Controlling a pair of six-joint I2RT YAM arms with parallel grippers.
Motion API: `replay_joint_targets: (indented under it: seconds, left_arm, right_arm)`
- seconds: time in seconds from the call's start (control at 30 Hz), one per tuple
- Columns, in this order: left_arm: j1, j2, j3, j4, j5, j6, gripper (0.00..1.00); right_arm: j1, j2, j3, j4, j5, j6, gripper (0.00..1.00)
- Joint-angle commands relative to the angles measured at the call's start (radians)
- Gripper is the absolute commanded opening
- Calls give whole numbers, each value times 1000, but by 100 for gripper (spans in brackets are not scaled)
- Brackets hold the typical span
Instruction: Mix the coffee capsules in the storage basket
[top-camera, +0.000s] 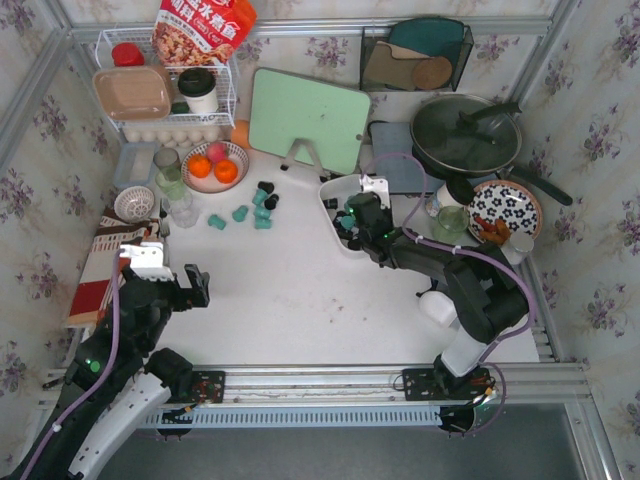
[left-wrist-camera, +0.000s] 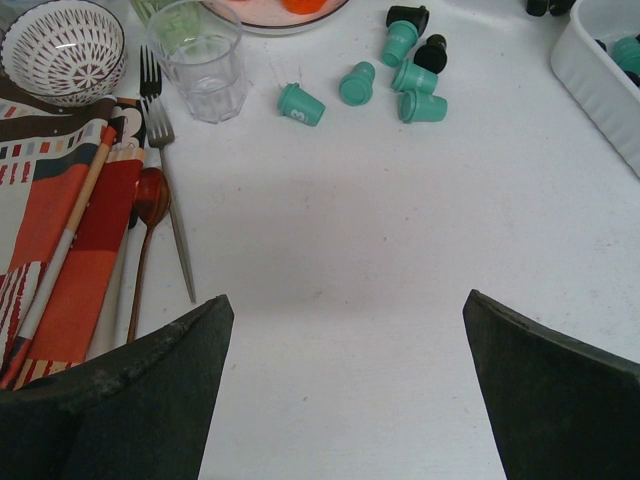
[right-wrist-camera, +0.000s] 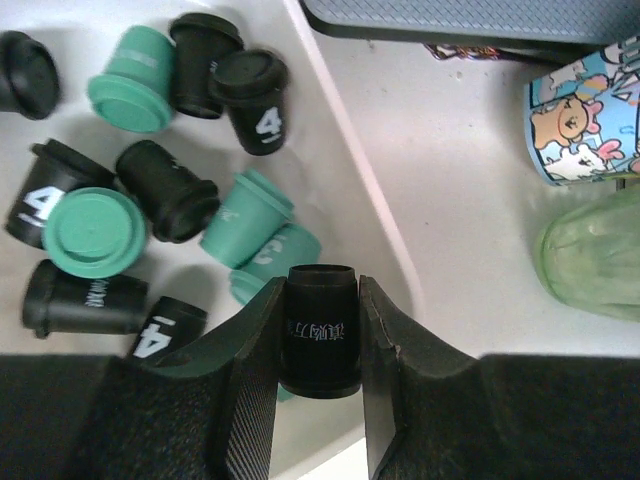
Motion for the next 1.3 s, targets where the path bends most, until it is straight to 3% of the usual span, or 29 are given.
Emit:
replay_joint_targets:
  seconds: [0.0,0.13,0.33,0.63,0.87,1.1,1.27]
  left_arm:
    - [5,12,-5,36,-20,14,100]
    - [20,33,-5,40,-22,19,100]
    - [49,63,-2,39,-26,24,100]
    - [80,118,36,20,-8,83,100]
    - [91,266,130,-34,22,70,100]
    - [104,502,267,-93,-61,-22,100]
    - [104,657,298,-19,-36,-114,100]
  right_arm:
    - [-16,-4,-20,56,4,8,33]
    - [-57,-13,-24,88,-144,-27,57]
    - [-57,-106,-58,103,-343,-36,73]
    - [-57,-345,-315,298,-458,69,76]
    - [-57,-414,-439,486,-463,81,76]
    - [-57,-417,-447,490,-450,122,75]
    - [-57,-456,-447,460,-423,138,75]
